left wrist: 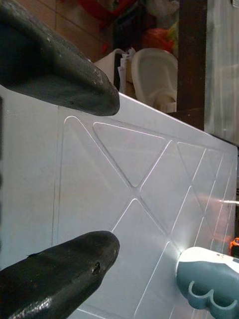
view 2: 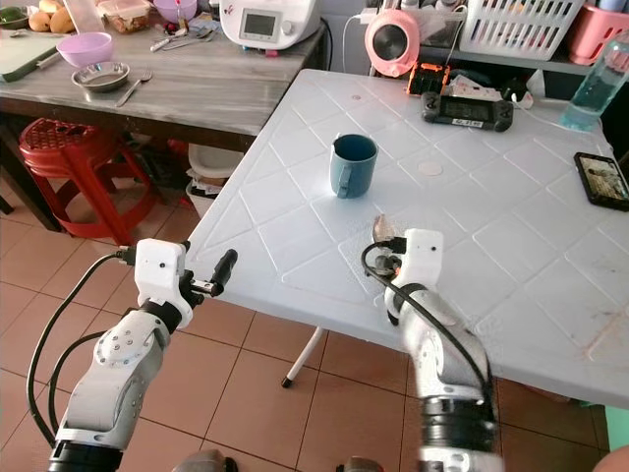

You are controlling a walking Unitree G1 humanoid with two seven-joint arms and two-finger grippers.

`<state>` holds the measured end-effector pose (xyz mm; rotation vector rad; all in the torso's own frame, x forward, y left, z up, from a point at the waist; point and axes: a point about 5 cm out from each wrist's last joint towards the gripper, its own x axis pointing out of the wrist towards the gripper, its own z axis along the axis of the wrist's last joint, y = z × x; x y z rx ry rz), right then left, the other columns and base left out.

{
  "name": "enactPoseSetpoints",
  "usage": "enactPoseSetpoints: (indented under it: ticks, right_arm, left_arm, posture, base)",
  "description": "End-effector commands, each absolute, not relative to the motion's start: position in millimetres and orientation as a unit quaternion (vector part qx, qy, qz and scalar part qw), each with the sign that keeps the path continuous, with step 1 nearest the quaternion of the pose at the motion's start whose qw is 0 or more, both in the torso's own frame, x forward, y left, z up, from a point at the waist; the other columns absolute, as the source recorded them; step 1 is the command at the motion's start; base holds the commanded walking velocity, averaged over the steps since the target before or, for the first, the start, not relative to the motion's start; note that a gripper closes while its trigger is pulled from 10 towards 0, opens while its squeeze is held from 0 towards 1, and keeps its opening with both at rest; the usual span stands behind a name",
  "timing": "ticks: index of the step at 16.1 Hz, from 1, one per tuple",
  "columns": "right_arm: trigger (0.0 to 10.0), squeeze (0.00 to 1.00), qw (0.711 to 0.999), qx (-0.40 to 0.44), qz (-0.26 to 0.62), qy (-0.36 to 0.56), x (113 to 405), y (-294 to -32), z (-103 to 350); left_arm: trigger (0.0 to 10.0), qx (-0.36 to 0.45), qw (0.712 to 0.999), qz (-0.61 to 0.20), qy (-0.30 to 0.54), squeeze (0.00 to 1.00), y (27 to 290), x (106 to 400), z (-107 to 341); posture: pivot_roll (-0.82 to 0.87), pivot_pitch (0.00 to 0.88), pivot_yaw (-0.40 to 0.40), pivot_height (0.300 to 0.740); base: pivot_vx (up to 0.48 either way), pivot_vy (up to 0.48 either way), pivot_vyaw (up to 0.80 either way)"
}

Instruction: Setting the table

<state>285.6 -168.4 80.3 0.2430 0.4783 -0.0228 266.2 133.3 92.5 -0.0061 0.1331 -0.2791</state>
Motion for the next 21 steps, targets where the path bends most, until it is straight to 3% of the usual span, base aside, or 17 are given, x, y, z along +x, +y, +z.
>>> enactPoseSetpoints:
  ticks: [1,2,3,4,14,21]
  right_arm:
    - [0.0,0.0,0.938,0.133,-0.038,0.317,265.7,-171.2,46.8]
    - [0.0,0.0,0.944,0.139,-0.041,0.298,267.5,-167.8,53.5]
    - [3.7,0.0,0.952,0.149,-0.044,0.265,269.6,-163.7,63.0]
    - [10.0,0.0,0.958,0.165,-0.04,0.232,270.1,-158.9,71.5]
    - [10.0,0.0,0.975,0.15,-0.049,0.157,272.4,-154.7,85.7]
    - [10.0,0.0,0.98,0.148,-0.079,0.105,278.2,-164.3,93.0]
  left_arm:
    - [10.0,-0.003,0.988,-0.141,0.064,0.0,132.9,269.0,93.5]
    - [10.0,-0.006,0.988,-0.137,0.065,0.0,132.8,270.0,93.1]
    - [10.0,-0.009,0.989,-0.135,0.063,0.0,132.3,271.1,93.2]
    - [10.0,-0.013,0.99,-0.13,0.059,0.0,132.3,273.6,93.8]
    - [10.0,-0.021,0.992,-0.12,0.039,0.0,127.9,279.4,95.1]
    - [10.0,0.027,0.997,-0.038,-0.06,0.0,140.8,296.8,118.1]
  posture:
    - [-0.01,0.012,0.041,0.74]
    - [-0.01,0.006,0.037,0.74]
    - [-0.01,0.0,0.032,0.74]
    - [-0.01,0.0,0.025,0.74]
    - [-0.02,0.0,0.019,0.74]
    - [-0.03,0.0,0.029,0.74]
  base:
    - [0.0,0.0,0.0]
    - [0.0,0.0,0.0]
    - [0.0,0.0,0.0]
    - [0.0,0.289,0.0]
    - [0.0,0.465,0.0]
    - [0.0,0.465,0.0]
